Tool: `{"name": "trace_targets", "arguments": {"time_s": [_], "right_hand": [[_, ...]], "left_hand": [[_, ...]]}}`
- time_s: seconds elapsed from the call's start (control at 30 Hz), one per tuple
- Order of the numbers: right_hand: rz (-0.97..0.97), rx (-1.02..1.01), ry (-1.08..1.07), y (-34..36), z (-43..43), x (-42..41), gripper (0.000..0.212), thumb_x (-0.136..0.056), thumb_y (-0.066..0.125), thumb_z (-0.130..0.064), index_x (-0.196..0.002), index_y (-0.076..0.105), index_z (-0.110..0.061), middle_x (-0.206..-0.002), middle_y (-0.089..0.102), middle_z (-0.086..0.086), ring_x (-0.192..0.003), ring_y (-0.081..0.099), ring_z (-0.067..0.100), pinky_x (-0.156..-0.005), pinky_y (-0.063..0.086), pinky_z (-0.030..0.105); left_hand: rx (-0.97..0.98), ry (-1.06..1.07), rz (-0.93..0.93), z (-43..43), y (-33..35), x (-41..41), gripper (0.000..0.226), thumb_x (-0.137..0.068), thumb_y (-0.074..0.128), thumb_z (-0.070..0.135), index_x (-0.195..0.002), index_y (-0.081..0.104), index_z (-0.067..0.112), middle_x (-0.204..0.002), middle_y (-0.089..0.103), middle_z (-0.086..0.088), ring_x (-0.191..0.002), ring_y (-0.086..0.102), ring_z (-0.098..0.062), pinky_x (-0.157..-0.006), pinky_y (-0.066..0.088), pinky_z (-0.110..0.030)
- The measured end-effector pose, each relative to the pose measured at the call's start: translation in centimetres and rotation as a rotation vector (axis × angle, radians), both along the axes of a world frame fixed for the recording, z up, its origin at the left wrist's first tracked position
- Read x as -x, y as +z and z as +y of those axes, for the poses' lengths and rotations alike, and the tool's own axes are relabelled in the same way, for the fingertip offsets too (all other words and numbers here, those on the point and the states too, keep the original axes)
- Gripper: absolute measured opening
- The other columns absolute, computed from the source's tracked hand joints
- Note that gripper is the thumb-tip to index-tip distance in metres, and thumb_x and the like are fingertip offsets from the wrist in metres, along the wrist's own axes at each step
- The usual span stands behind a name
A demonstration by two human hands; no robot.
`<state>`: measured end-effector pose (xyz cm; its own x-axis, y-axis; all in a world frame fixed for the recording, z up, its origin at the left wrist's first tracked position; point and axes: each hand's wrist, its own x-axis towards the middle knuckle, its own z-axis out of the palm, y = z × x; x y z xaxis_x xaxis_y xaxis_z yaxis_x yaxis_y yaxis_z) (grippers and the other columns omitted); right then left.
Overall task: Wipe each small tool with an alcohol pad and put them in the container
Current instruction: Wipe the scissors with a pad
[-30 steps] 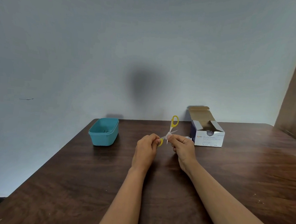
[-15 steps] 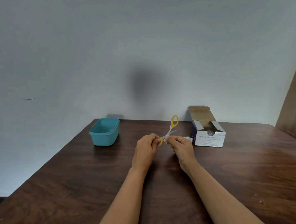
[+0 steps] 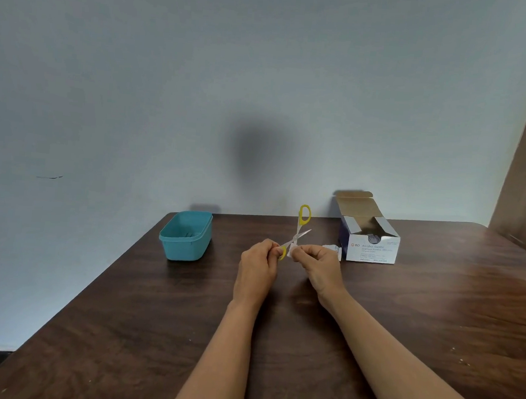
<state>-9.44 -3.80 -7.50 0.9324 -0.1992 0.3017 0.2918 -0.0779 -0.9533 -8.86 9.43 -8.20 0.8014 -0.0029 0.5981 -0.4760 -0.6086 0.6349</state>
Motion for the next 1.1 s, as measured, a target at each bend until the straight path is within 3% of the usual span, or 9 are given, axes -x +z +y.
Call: {"name": "trace_targets", "arguments": {"time_s": [0.13, 0.27, 0.47, 0.63, 0.77, 0.93, 1.0, 1.1], "right_hand": [[0.015, -0.102, -0.009, 0.1, -0.1, 0.1, 0.006, -0.083, 0.07, -0.01, -0.082, 0.074, -0.006, -0.05, 0.059, -0.016, -0.049, 0.051, -0.007, -0.054, 0.038, 0.008], [0.047, -0.273, -0.039, 0.3, -0.4, 0.0, 0.016, -0.083, 0.07, -0.009, -0.094, 0.072, 0.002, -0.047, 0.057, -0.016, -0.046, 0.051, -0.003, -0.053, 0.037, 0.012], [0.029, -0.104, -0.013, 0.4, -0.2, 0.4, 0.011, -0.083, 0.07, -0.009, -0.087, 0.074, 0.0, -0.049, 0.059, -0.014, -0.047, 0.052, -0.005, -0.053, 0.038, 0.009], [0.047, -0.021, -0.016, 0.3, -0.1, 0.3, 0.005, -0.08, 0.073, -0.014, -0.075, 0.075, -0.011, -0.059, 0.064, -0.008, -0.05, 0.054, -0.008, -0.059, 0.041, 0.015], [0.073, -0.049, 0.045, 0.5, -0.3, 0.3, 0.008, -0.081, 0.072, -0.012, -0.074, 0.074, -0.008, -0.058, 0.062, -0.006, -0.05, 0.051, -0.003, -0.058, 0.039, 0.016], [0.138, 0.088, 0.198, 0.6, -1.3, 0.0, 0.01, -0.082, 0.07, -0.014, -0.077, 0.075, -0.007, -0.066, 0.065, -0.001, -0.059, 0.048, 0.003, -0.061, 0.039, 0.019], [0.152, -0.064, 0.164, 0.6, -1.6, -0.4, 0.009, -0.082, 0.07, -0.011, -0.078, 0.073, -0.004, -0.062, 0.059, -0.001, -0.059, 0.044, 0.007, -0.057, 0.036, 0.019], [0.201, -0.508, 0.115, 0.7, -2.2, -0.8, 0.004, -0.085, 0.067, -0.006, -0.083, 0.069, -0.003, -0.064, 0.055, 0.003, -0.056, 0.044, 0.007, -0.051, 0.036, 0.017]], "left_hand": [[-0.014, -0.034, -0.002, -0.1, 0.2, 0.1, 0.017, -0.095, 0.053, 0.018, -0.084, 0.064, 0.013, -0.075, 0.061, 0.003, -0.068, 0.053, -0.01, -0.06, 0.04, -0.022], [-0.049, -0.078, 0.033, -0.3, 0.1, 0.1, 0.017, -0.095, 0.052, 0.019, -0.086, 0.065, 0.013, -0.076, 0.061, 0.004, -0.069, 0.052, -0.009, -0.062, 0.041, -0.023], [-0.023, -0.035, 0.064, -0.1, 0.4, 0.5, 0.017, -0.096, 0.052, 0.02, -0.084, 0.064, 0.015, -0.072, 0.057, 0.01, -0.064, 0.05, -0.003, -0.055, 0.035, -0.011], [0.005, -0.003, 0.054, -0.1, 0.4, 0.4, 0.017, -0.096, 0.053, 0.019, -0.086, 0.065, 0.014, -0.072, 0.059, 0.008, -0.064, 0.052, -0.003, -0.055, 0.038, -0.013], [0.035, -0.006, 0.032, -0.2, 0.6, 0.5, 0.017, -0.096, 0.052, 0.016, -0.085, 0.065, 0.012, -0.072, 0.059, 0.007, -0.065, 0.051, -0.004, -0.057, 0.038, -0.011], [0.152, 0.036, 0.007, 0.2, 0.4, 0.3, 0.017, -0.095, 0.052, 0.011, -0.084, 0.065, 0.014, -0.075, 0.062, 0.004, -0.069, 0.054, -0.006, -0.06, 0.038, -0.01], [0.182, 0.059, -0.009, 0.3, 0.4, 0.1, 0.018, -0.095, 0.052, 0.01, -0.083, 0.065, 0.015, -0.074, 0.062, 0.002, -0.068, 0.053, -0.008, -0.059, 0.038, -0.012], [0.181, 0.026, 0.003, 0.3, 0.6, 0.2, 0.019, -0.095, 0.053, 0.012, -0.081, 0.064, 0.018, -0.073, 0.06, 0.001, -0.067, 0.05, -0.006, -0.06, 0.037, -0.01]]}}
